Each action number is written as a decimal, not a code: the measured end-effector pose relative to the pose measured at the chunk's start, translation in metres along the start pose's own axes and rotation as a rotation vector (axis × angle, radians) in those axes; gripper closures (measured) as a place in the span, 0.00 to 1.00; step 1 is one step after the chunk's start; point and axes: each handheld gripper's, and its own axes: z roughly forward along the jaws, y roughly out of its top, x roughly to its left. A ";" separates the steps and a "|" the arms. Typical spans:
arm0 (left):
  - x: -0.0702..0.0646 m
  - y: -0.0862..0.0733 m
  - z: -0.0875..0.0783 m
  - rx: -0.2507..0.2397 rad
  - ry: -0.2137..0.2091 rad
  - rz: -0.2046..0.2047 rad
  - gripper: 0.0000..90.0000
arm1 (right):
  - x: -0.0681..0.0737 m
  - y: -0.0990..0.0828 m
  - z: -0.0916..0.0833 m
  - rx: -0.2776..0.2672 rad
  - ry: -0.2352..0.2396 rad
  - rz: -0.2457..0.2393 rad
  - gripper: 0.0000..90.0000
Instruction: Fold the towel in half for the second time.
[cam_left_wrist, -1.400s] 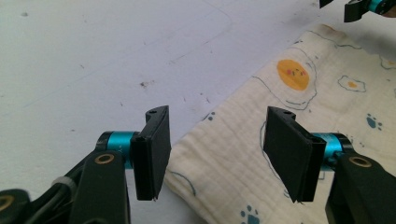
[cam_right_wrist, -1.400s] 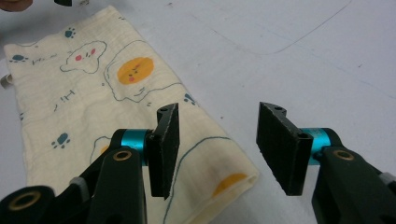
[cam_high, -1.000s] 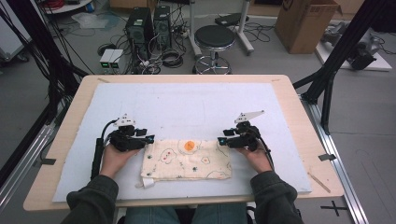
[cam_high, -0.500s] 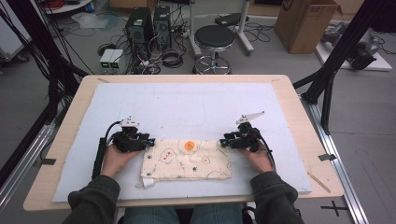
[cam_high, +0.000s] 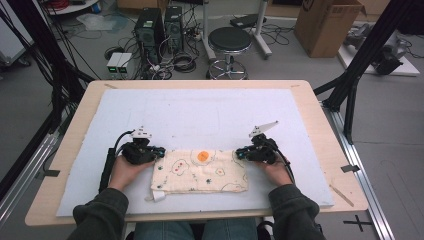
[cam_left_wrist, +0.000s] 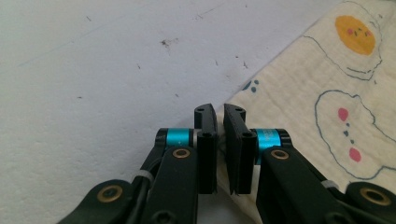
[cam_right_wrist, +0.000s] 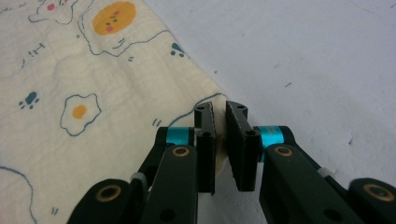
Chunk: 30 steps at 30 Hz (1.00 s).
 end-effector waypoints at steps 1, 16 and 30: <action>0.000 0.000 -0.001 0.001 0.001 0.000 0.93 | 0.000 0.000 0.000 -0.002 0.004 -0.005 0.92; 0.005 0.012 -0.019 -0.090 0.026 -0.025 0.94 | -0.006 0.019 -0.011 -0.020 0.041 0.000 0.93; 0.022 0.022 -0.005 -0.114 0.078 -0.091 0.94 | -0.042 0.031 -0.003 -0.075 0.038 0.121 0.93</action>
